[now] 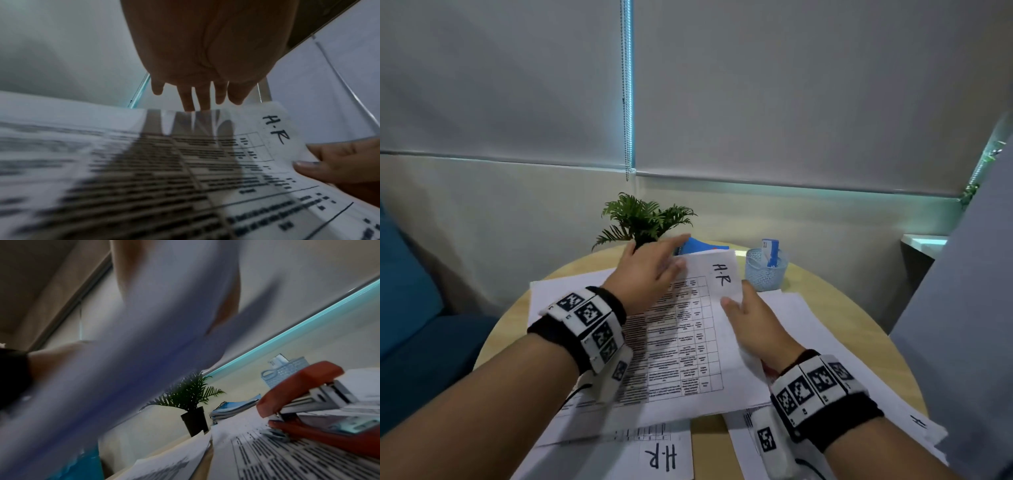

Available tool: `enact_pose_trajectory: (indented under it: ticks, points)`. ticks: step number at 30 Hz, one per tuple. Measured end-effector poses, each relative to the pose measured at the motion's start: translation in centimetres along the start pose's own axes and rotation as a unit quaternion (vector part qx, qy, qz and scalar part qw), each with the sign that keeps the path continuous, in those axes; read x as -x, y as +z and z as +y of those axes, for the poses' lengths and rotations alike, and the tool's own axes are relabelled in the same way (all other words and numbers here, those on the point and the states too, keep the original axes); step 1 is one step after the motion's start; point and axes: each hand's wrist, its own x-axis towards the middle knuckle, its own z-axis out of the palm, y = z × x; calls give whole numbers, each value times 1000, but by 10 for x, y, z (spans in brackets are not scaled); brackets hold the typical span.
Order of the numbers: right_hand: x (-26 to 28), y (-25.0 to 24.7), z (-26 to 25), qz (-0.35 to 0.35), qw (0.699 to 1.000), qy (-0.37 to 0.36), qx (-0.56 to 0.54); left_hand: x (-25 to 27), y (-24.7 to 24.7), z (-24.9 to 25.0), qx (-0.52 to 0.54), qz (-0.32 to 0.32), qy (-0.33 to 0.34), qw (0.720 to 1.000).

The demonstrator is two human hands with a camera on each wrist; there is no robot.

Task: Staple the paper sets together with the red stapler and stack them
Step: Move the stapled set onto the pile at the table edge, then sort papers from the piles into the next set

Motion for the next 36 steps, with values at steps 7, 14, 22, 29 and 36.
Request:
enact_pose_trajectory:
  ticks: [7,14,22,29,36]
  points:
    - [0,-11,5,-49,998,5,34,-7,30,-5,110,5,2,994]
    - [-29,-64,30,-104,921,158,342,-10,46,-24,86,-21,-40,995]
    - [-40,-44,55,-176,865,238,406,-7,48,-16,74,-54,-53,994]
    - [-47,-51,26,53,978,201,-15,-4,47,-11,66,-43,-67,995]
    - [-56,-35,-1,232,941,104,-225,-2,45,-7,67,-31,-70,995]
